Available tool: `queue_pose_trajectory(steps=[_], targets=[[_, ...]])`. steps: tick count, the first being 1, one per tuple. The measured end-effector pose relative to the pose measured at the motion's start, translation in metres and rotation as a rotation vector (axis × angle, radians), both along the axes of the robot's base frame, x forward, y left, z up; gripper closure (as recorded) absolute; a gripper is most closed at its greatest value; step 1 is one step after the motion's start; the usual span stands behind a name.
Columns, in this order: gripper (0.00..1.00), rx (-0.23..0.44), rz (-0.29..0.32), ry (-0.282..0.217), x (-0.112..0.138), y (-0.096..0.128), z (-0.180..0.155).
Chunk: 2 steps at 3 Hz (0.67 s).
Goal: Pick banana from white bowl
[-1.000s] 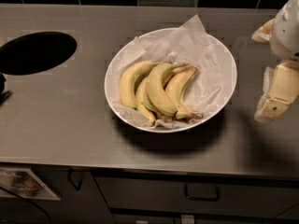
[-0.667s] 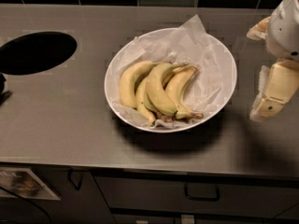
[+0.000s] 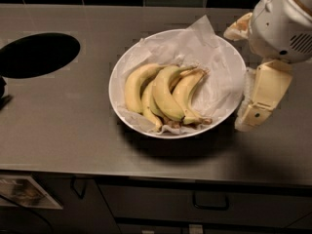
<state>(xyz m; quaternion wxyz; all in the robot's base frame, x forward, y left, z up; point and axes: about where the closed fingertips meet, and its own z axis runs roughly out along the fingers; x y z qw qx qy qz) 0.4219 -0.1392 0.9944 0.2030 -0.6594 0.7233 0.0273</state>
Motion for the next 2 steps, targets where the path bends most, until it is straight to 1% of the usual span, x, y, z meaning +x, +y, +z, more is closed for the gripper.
queue_pose_trajectory(steps=[1,2], targets=[[0.0,0.0,0.0,0.0,0.0,0.0,0.0],[0.0,0.03,-0.037,0.006,0.0012,0.0089,0.0012]])
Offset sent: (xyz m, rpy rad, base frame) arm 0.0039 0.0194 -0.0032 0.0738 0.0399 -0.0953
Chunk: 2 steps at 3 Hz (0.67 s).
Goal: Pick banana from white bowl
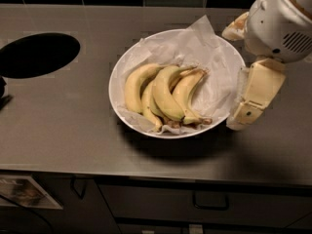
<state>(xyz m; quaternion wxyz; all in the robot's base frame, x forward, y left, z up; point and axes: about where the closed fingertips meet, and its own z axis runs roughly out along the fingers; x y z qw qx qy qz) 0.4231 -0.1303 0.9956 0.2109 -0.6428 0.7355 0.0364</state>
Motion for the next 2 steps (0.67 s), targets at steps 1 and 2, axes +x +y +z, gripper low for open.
queue_pose_trajectory(steps=[1,2], targets=[[0.0,0.104,-0.071,0.017,0.007,0.023,-0.004],[0.0,0.275,-0.144,0.025,0.016,0.047,-0.016]])
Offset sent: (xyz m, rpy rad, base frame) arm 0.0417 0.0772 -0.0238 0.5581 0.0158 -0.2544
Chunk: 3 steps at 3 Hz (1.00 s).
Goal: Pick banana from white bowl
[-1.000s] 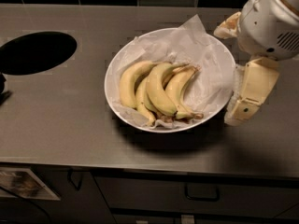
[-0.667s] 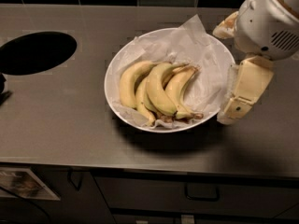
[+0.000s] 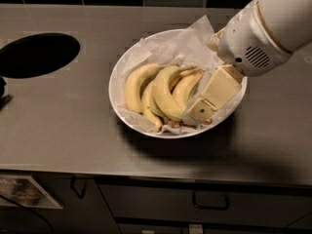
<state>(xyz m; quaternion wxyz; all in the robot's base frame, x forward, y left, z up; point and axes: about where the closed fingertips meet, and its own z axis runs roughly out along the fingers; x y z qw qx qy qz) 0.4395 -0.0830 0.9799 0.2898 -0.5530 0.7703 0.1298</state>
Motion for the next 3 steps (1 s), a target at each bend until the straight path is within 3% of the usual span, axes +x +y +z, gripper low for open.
queue_pose_trajectory(steps=[1,3], targets=[[0.0,0.053,-0.02,-0.045,0.0095,0.0095,0.0121],[0.0,0.048,-0.036,-0.043,0.0092,0.0128,0.0135]])
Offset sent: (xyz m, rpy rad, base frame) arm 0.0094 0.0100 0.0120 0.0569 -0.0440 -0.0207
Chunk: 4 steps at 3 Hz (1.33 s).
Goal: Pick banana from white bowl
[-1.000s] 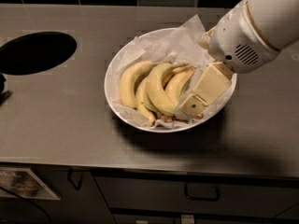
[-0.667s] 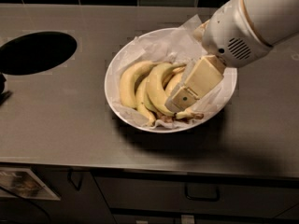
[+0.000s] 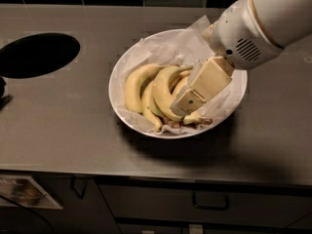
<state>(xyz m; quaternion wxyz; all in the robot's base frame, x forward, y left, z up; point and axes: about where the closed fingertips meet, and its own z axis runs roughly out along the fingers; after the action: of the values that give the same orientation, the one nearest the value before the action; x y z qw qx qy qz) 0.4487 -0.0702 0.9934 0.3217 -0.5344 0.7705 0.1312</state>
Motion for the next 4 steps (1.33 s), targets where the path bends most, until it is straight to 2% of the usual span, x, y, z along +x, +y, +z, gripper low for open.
queue_pose_trajectory(steps=[1,2,3,4], targets=[[0.0,-0.057,-0.08,0.028,0.001,-0.005,-0.009],[0.0,-0.115,-0.209,0.108,0.003,-0.014,-0.03],[0.0,-0.088,-0.279,0.138,0.003,-0.015,-0.028],[0.0,-0.088,-0.279,0.138,0.003,-0.015,-0.028]])
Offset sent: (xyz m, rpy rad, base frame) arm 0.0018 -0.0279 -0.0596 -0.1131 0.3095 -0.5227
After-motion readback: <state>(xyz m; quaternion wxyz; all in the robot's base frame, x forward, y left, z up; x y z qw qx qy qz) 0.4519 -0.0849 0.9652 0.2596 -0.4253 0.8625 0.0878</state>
